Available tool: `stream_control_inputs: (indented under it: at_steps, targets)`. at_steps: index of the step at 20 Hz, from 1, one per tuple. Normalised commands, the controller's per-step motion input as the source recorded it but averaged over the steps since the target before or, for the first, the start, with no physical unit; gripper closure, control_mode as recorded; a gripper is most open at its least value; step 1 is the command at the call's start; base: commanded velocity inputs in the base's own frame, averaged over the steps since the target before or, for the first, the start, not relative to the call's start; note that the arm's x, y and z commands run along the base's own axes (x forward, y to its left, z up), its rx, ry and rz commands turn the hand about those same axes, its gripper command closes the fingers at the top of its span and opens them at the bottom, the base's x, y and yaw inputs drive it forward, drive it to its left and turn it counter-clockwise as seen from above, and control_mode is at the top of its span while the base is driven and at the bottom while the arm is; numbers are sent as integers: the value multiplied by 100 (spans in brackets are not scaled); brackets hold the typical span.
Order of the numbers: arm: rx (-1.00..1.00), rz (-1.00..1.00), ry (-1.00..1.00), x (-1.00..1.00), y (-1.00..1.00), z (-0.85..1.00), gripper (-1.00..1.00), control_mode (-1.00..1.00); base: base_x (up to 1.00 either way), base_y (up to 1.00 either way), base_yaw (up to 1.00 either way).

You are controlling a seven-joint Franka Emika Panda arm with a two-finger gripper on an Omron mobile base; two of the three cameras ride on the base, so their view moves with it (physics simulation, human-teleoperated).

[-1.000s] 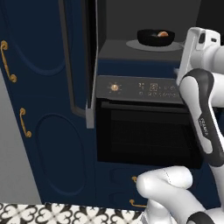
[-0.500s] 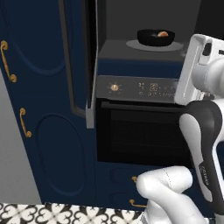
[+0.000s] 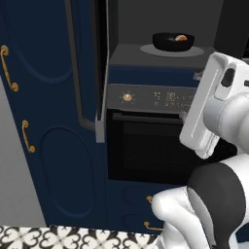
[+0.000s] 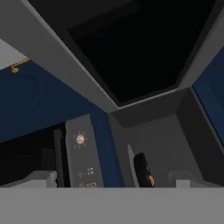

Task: Pick the onion from the sink and place it in the bowl. Then pick the bowl and place it in the microwave. Then close the microwave door and press the start button.

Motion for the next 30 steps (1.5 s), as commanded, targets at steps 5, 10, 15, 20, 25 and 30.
stream_control_inputs:
  at_steps: [5, 10, 15, 20, 25, 30]
  targets:
    - [1, -5, 0, -51, 75, 0, -100, -100, 0, 0, 0]
    - [0, -3, -1, -8, 75, -25, -100, -100, 0, 0, 0]
    - [-8, -8, -10, 25, 92, -61, -100, -100, 0, 0, 0]
    - [-18, -9, -7, 31, 99, -43, -100, -100, 0, 0, 0]
    - [-13, -9, -5, 22, 84, -29, -100, -100, 0, 0, 0]
    - [-8, -12, -7, 60, 49, -32, -100, -100, 0, 0, 0]
